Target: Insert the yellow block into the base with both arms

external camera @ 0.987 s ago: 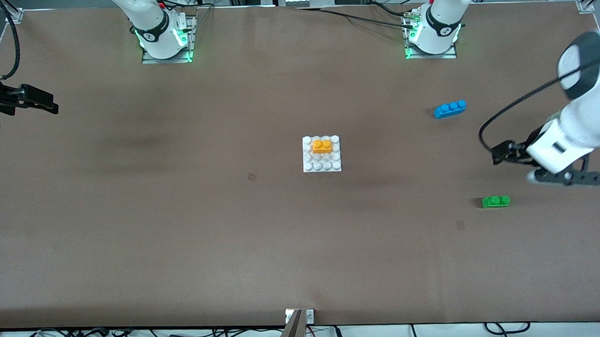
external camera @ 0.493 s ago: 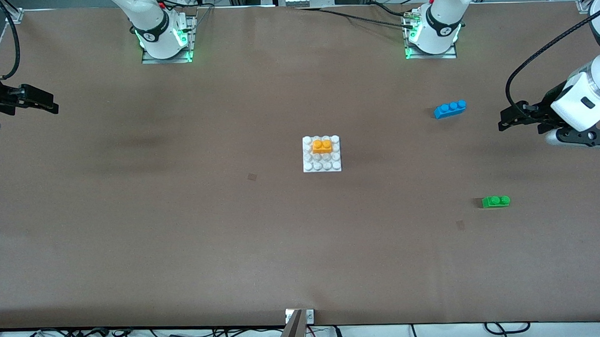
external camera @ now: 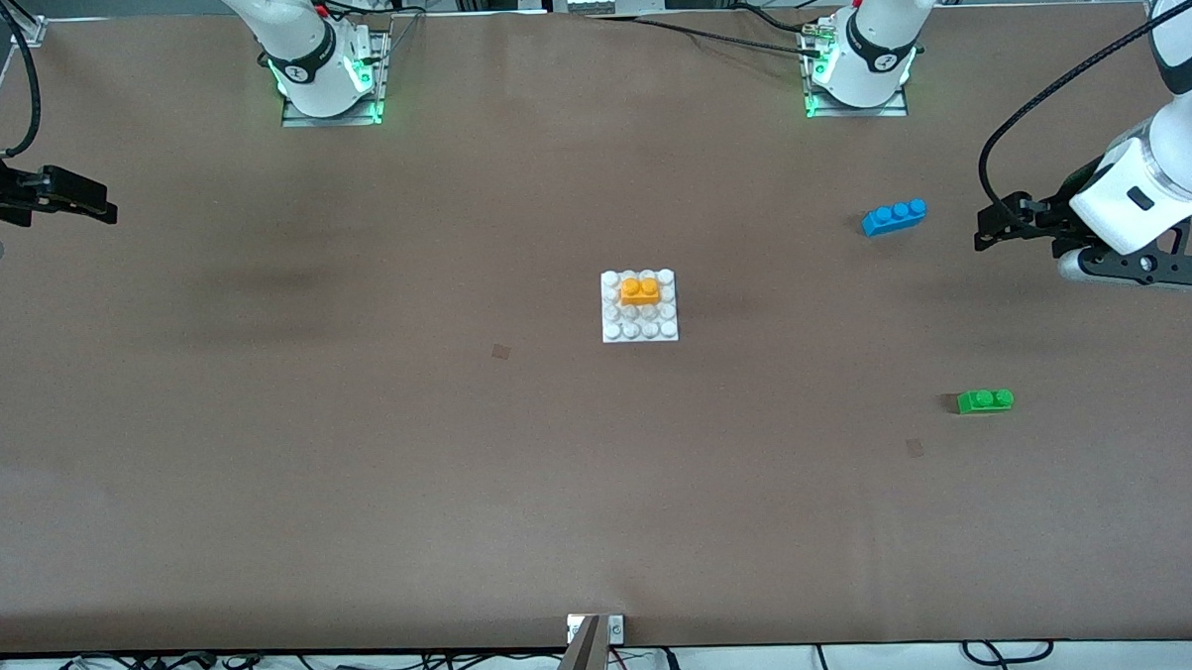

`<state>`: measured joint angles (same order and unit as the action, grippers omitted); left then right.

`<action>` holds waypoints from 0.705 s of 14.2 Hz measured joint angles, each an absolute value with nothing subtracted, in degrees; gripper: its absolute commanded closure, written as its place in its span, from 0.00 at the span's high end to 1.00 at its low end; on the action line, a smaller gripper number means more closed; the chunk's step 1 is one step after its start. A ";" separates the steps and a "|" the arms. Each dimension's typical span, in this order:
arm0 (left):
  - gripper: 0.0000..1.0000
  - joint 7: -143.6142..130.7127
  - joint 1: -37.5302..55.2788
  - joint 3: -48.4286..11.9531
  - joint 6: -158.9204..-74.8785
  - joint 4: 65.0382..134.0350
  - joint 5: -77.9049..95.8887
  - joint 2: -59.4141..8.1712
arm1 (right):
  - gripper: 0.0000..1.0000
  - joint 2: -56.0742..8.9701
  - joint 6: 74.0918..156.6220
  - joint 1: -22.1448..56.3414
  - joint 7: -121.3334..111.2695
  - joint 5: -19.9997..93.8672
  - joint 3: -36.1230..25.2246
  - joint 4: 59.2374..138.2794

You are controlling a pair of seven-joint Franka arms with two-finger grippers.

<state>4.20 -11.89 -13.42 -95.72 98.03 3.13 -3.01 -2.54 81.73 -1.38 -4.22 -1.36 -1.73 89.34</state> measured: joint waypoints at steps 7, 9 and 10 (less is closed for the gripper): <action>1.00 4.25 -11.85 -13.29 -95.71 97.80 3.13 -3.01 | 1.00 -2.66 83.56 -2.37 -4.21 -1.38 -1.77 89.30; 1.00 4.26 -11.83 -13.24 -95.71 97.74 3.13 -3.01 | 1.00 -2.71 83.56 -2.37 -4.21 -1.37 -1.75 89.30; 1.00 4.27 -11.82 -13.20 -95.71 97.65 3.13 -3.01 | 1.00 -2.71 83.57 -2.35 -4.21 -1.37 -1.71 89.30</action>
<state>4.27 -11.82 -13.20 -95.71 97.65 3.13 -3.01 -2.71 83.57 -2.35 -4.21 -1.37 -1.71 89.30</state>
